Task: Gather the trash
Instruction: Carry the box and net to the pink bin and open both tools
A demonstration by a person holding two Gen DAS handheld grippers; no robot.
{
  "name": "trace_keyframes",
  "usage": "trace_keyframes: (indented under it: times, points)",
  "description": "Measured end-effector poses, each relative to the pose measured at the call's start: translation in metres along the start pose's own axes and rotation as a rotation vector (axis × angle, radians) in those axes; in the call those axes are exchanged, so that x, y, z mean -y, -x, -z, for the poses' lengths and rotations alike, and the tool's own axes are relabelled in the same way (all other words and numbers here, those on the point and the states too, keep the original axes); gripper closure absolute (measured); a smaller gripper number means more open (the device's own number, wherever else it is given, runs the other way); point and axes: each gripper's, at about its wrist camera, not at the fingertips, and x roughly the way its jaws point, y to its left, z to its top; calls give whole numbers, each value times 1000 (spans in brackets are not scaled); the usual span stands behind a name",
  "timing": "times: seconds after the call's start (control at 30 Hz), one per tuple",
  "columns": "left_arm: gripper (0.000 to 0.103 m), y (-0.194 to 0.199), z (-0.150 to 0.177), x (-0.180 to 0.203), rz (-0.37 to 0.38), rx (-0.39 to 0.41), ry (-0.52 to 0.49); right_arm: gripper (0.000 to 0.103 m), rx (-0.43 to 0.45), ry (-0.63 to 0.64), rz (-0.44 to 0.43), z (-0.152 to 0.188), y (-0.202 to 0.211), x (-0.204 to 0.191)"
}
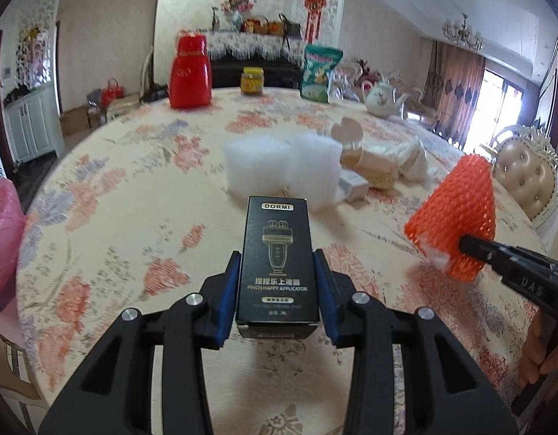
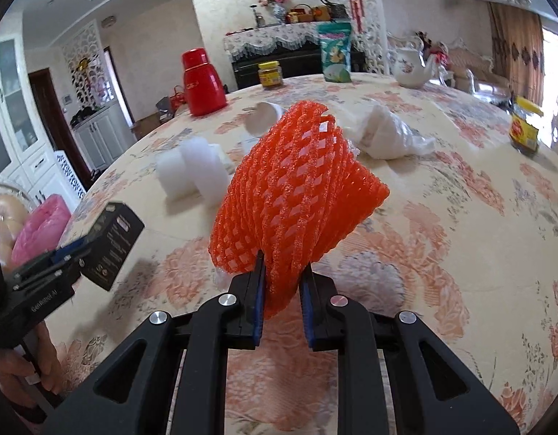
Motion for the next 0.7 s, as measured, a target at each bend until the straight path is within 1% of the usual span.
trace_keyframes:
  times: [0.17,0.27,0.43,0.6,0.7]
  points:
    - [65,18,-2,-6,-6,64,19,84,38,56,6,0,3,-24]
    - [65,25,-1,-6,4,90,24,84,74,93,23,2,8,-39]
    - [65,38,2,-3,19,127,0,84,125,134,37,2,15,-61]
    - [65,51,0,-15,1,171,3,85,163,189,1,-5,18,-90]
    - [65,63,-1,-32,-42,200,12,84,180,231,-42,-11,16,-114]
